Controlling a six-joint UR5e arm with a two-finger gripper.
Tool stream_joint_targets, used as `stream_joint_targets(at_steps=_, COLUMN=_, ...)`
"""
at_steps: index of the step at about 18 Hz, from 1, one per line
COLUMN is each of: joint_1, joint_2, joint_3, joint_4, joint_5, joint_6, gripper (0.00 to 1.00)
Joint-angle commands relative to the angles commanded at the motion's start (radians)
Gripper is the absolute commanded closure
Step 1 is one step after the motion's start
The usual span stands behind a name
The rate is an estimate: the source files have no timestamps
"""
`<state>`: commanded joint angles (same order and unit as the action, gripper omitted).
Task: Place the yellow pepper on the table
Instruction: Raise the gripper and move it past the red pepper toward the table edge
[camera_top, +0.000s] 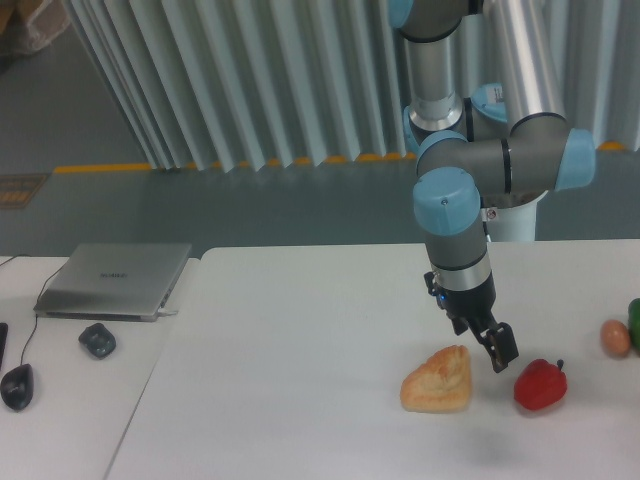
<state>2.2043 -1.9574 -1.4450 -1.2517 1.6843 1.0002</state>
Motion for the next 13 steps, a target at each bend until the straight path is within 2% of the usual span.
stream_joint_targets(at_steps=4, joint_1=0.009, joint_2=-0.003, joint_3=0.003, joint_4=0.002, joint_5=-0.008, joint_6=0.006, gripper=0.0)
stream_joint_targets(at_steps=7, joint_1=0.017, joint_2=0.006, joint_3=-0.002, joint_4=0.043, joint_5=0.021, joint_6=-0.001, gripper=0.0)
stream_joint_targets(at_steps=13, joint_1=0.152, joint_2=0.058, joint_3=0.009, joint_4=0.045, joint_5=0.009, joint_6=0.026, gripper=0.0)
